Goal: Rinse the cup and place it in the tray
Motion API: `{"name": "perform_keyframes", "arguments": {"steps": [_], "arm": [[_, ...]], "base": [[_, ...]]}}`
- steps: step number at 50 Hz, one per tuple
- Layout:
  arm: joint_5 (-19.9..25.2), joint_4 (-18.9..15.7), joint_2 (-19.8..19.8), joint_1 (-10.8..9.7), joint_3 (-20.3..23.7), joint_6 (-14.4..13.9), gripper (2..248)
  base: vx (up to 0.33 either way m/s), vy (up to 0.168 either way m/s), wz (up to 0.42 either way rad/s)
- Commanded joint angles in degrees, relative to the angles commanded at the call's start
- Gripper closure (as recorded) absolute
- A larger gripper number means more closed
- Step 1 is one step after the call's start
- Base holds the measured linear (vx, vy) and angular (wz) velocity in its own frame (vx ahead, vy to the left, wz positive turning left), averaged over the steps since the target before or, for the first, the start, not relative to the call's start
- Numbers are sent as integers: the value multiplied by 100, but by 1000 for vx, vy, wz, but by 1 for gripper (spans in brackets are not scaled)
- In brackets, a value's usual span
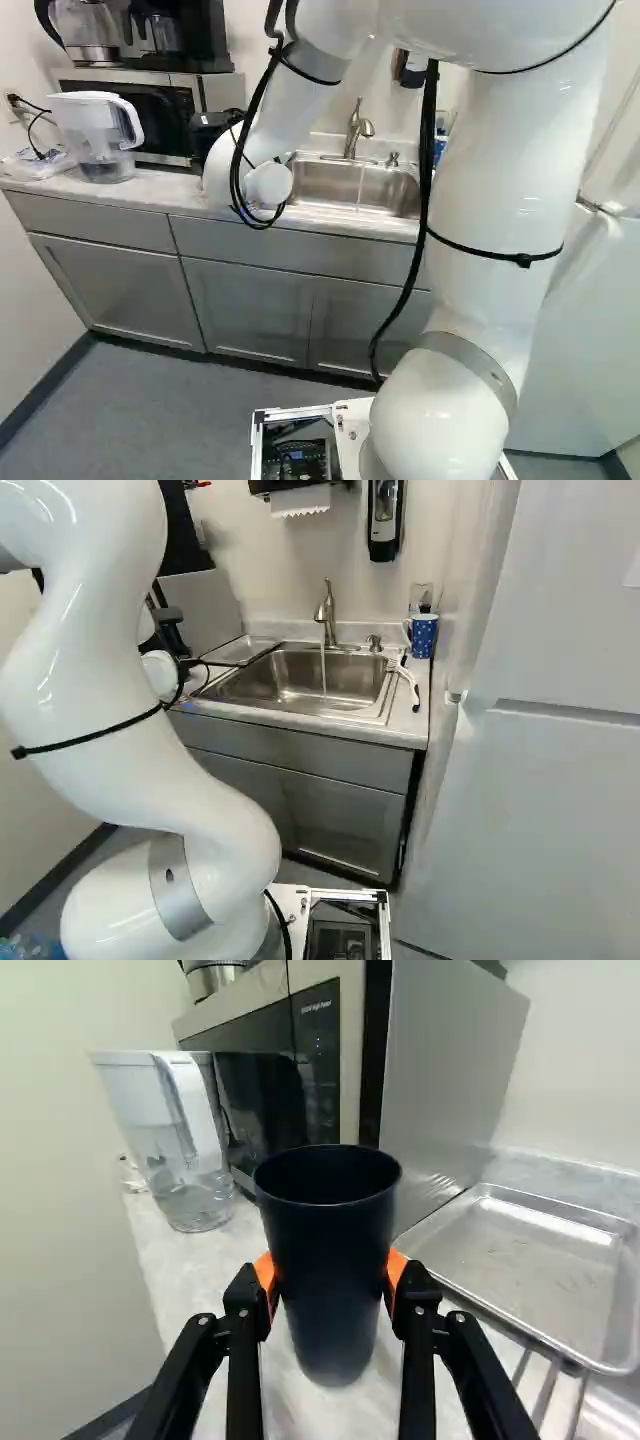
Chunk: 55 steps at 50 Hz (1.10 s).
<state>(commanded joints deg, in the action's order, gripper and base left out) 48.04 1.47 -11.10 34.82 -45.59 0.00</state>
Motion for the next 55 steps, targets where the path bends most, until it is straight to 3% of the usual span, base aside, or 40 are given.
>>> {"name": "perform_keyframes", "arguments": {"steps": [24,55], "arm": [[0,0,371,-406,95,0,127],[0,0,502,-948,235,0,127]], "base": [[0,0,0],[0,0,0]]}}
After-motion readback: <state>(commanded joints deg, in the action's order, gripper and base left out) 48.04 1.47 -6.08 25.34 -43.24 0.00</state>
